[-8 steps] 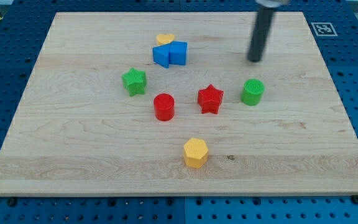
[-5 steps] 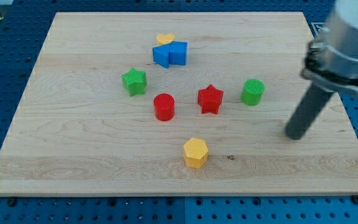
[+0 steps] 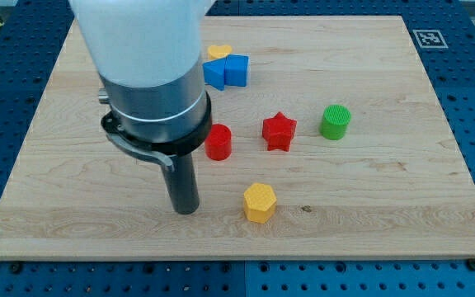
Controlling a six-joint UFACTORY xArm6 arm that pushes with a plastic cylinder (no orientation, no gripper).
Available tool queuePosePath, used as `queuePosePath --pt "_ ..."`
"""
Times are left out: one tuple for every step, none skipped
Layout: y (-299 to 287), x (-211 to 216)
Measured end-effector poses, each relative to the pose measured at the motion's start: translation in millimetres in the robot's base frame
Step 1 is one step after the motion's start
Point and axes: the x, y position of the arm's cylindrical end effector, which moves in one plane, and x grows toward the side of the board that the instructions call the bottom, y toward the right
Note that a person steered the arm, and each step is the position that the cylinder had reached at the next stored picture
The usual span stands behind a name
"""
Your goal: Slide the hexagon to the right of the green circle
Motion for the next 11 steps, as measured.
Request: queuePosePath --pt "16 -7" --pt "49 4" --pt "82 5" --pt "116 10" --pt "153 22" --pt "192 26" --pt "213 36" --pt "214 54" --pt "221 54" --pt "232 54" --pt "232 52"
